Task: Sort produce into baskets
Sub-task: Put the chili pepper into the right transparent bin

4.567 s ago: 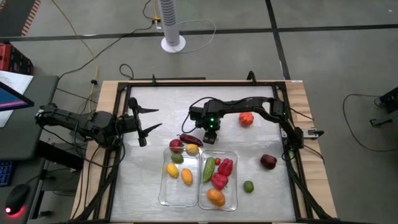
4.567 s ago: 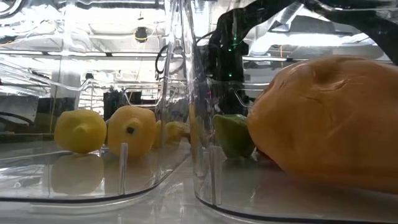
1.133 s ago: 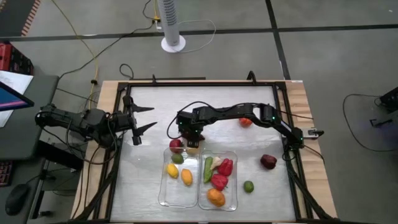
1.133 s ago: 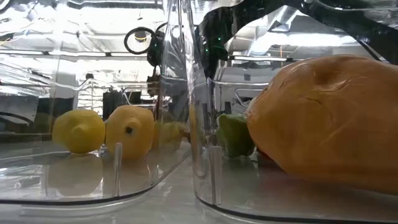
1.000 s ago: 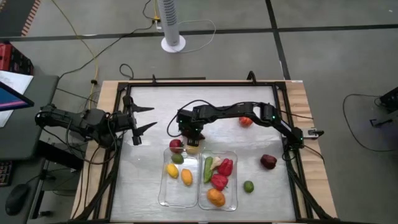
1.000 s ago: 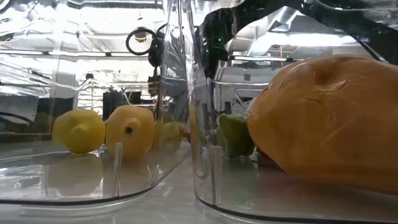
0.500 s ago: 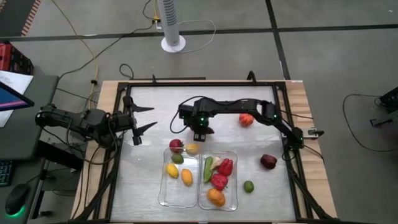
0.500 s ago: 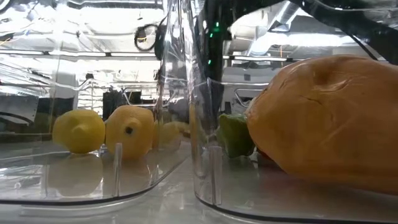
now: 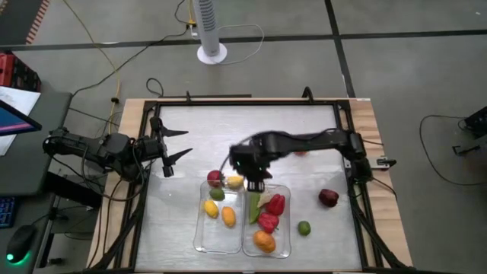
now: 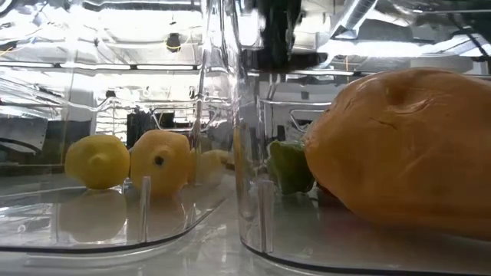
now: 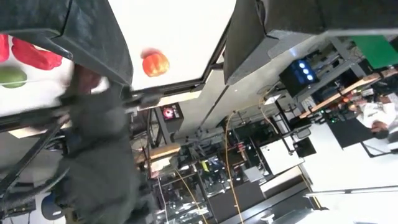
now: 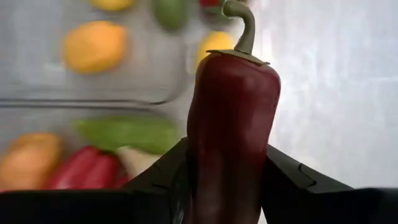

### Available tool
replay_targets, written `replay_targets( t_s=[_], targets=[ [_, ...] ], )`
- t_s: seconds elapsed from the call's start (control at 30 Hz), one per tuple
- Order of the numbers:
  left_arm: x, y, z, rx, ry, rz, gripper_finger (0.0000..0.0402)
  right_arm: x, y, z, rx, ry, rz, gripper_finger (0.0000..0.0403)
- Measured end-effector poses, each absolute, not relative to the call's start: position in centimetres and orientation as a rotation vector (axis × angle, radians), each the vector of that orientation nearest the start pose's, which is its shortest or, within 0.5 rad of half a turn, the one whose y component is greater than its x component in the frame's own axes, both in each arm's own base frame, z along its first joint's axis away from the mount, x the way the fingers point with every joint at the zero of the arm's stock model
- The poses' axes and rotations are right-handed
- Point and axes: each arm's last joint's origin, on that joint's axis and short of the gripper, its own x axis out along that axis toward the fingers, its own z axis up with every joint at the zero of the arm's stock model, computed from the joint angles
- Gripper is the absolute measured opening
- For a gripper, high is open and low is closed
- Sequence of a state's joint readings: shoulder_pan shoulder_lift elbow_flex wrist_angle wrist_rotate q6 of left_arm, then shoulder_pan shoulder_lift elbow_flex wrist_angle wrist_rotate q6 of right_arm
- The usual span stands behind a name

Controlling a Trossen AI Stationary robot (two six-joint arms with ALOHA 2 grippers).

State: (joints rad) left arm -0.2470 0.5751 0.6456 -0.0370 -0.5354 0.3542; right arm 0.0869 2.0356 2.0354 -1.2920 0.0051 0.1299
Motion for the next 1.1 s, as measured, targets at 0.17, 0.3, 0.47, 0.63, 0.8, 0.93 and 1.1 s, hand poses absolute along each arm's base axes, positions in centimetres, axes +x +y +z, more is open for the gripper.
replay_targets(
  t_s=[0.17, 0.3, 0.47, 0.63, 0.8, 0.93, 1.1],
  targets=[
    [13.1, -1.8, 32.7, 0.331, 0.019, 0.291, 0.024, 39.6, 8.1, 31.4, 0.026, 1.285, 0.028, 0.0174],
    [13.1, -1.8, 32.7, 0.33, 0.019, 0.291, 0.024, 38.8, 11.1, 30.4, -0.032, 1.309, 0.049, 0.0177],
    [13.1, -1.8, 32.7, 0.323, 0.018, 0.29, 0.024, 37.7, 13.2, 27.7, -0.026, 1.399, 0.026, 0.0183],
    [13.1, -1.8, 32.7, 0.321, 0.017, 0.29, 0.024, 37.1, 13.6, 25.8, -0.01, 1.462, -0.016, 0.0183],
    [13.1, -1.8, 32.7, 0.321, 0.017, 0.29, 0.024, 36.9, 13.7, 25.4, 0.001, 1.471, -0.028, 0.0182],
    [13.1, -1.8, 32.7, 0.321, 0.017, 0.29, 0.024, 37.0, 13.8, 25.4, 0.028, 1.464, -0.05, 0.0182],
    [13.1, -1.8, 32.7, 0.321, 0.017, 0.29, 0.024, 37.4, 13.8, 25.5, 0.054, 1.415, -0.084, 0.0192]
  ],
)
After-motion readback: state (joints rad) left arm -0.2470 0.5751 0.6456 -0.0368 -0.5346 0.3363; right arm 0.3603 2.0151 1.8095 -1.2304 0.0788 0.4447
